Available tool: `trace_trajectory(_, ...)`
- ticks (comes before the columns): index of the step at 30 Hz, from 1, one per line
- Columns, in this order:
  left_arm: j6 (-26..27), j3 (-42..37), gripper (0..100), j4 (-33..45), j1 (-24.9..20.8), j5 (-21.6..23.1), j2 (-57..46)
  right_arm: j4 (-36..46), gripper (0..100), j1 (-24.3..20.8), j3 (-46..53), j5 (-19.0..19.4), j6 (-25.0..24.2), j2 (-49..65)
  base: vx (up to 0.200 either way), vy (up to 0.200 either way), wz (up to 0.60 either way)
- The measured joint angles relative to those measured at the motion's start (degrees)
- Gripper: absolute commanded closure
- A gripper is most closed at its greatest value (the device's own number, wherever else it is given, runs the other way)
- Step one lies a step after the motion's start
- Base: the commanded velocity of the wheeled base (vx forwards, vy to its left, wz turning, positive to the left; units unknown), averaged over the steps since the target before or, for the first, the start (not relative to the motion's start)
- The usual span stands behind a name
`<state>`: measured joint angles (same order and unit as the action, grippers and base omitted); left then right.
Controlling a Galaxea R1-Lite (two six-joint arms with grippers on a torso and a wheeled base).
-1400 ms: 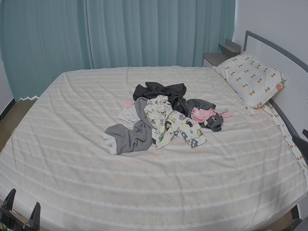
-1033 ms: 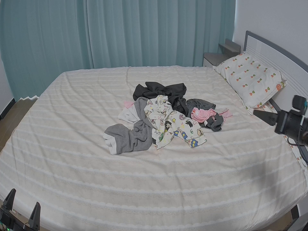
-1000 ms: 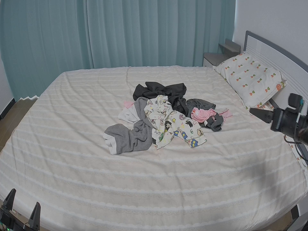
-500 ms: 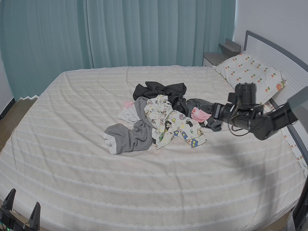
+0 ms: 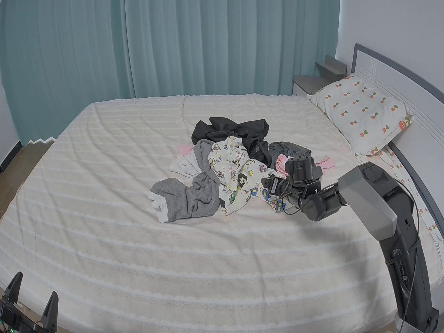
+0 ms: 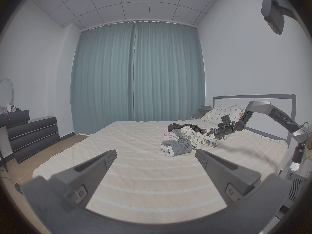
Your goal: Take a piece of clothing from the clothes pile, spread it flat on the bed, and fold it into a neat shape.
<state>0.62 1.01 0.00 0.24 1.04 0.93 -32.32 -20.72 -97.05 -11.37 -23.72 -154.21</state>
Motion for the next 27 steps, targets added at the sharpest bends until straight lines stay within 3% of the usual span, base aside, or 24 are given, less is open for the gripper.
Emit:
trace_trajectory(19,-0.02,0.0,0,0.0,0.0,0.02,0.0,3.45,0,0.39,-7.86,-2.26,0.9,-7.69,0.0,0.0,0.0)
trace_trajectory(20,0.0,0.0,0,0.0,0.0,0.02,0.0,3.45,100,0.39,-8.05,-2.36,0.98,-7.8,0.0,0.0,0.0)
trace_trajectory(27,-0.02,0.0,0,0.0,0.0,0.02,0.0,3.08,100,0.44,-9.03,-3.12,1.87,-8.89,0.0,0.0,0.0)
